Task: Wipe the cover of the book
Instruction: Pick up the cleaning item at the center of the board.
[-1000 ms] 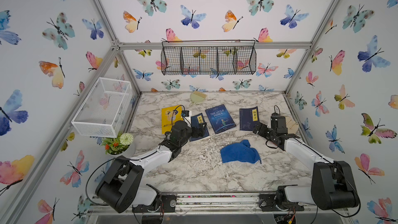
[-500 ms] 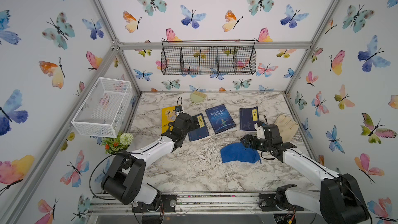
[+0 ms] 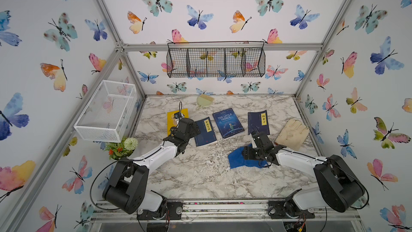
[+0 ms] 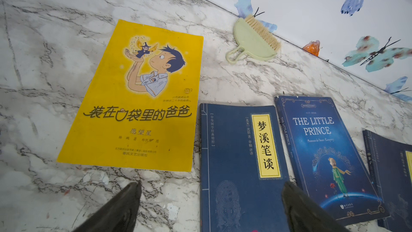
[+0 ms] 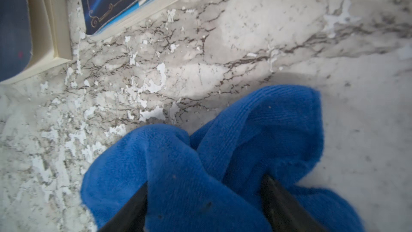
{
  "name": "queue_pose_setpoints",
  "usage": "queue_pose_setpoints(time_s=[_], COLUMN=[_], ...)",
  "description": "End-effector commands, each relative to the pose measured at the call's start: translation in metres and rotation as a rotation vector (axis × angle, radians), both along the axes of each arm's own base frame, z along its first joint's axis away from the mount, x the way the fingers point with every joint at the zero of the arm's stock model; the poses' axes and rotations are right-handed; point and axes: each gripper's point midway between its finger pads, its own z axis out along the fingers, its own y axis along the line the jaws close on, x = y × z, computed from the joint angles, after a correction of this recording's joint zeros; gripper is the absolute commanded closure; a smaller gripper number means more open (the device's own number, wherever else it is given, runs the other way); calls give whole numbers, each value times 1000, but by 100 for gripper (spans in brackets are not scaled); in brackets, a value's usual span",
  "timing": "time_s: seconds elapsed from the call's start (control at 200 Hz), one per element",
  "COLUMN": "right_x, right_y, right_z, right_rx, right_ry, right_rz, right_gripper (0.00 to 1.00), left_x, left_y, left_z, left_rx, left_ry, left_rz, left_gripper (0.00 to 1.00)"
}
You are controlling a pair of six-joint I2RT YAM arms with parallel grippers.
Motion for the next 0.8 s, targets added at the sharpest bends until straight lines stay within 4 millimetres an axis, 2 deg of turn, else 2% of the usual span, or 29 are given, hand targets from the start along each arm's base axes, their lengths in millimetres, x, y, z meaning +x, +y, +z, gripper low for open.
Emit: queue_pose_setpoints(time_s=[0.0, 0.11, 0.17, 0.325, 0.38, 0.405, 0.481, 0.611, 0.796], right_x=[-13, -3, 4, 28, 37, 41, 49, 54, 62], right_y=[-24, -25, -25, -20, -24, -29, -44, -58, -54], right_z=[-24, -15, -5, 34, 50, 56, 66, 82, 104], right_rx=[-130, -155, -167, -153, -157, -165, -193, -229, -263], right_ry=[77, 55, 31, -83, -146, -178, -255, -331, -344], right_rz=[-45, -56, -61, -80, -115, -147, -231, -293, -251], right_gripper=[42, 67, 73, 76, 77, 80, 90, 92, 93], left_x=[-5, -5, -6, -6, -6, -7, -9, -13, -11], left_y=[4, 16, 20, 18, 18, 18, 19, 20, 20], left_z=[4, -1, -4, -3, -3, -2, 0, 1, -14], left_rx=[-68, -73, -52, -39, -41, -42, -37, -43, -64], left_ry=[-7, -7, 12, 32, 31, 30, 25, 10, 57], left_rz=[-6, 39, 61, 62, 59, 54, 51, 47, 76], left_gripper=[2, 2, 2, 2, 2, 2, 2, 2, 2])
